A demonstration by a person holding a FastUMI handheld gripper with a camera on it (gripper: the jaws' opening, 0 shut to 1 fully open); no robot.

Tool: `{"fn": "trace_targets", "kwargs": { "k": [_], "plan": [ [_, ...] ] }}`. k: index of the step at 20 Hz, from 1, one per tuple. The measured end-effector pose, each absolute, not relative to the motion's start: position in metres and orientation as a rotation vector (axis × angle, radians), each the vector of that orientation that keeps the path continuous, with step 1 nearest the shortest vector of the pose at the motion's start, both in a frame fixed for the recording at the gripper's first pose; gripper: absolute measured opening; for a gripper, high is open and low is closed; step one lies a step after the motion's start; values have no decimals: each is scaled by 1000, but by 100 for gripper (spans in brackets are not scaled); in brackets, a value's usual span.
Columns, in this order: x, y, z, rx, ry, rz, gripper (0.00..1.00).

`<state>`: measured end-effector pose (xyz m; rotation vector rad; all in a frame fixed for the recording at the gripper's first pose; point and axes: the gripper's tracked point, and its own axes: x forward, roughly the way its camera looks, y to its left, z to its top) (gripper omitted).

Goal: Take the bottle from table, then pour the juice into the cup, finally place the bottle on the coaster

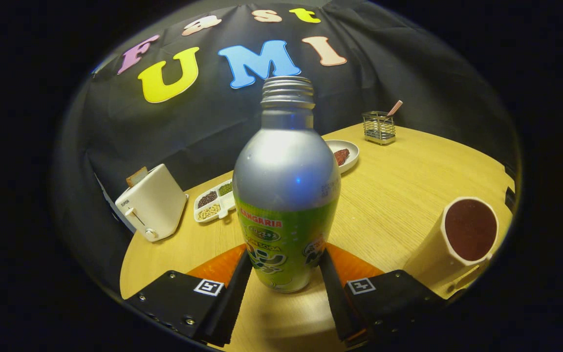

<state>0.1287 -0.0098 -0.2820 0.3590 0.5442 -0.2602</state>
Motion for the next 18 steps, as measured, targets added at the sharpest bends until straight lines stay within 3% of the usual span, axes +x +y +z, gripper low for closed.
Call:
{"fn": "trace_targets", "kwargs": {
  "k": [18],
  "plan": [
    [172,-6,-299,154,552,-206,80]
  ]
}}
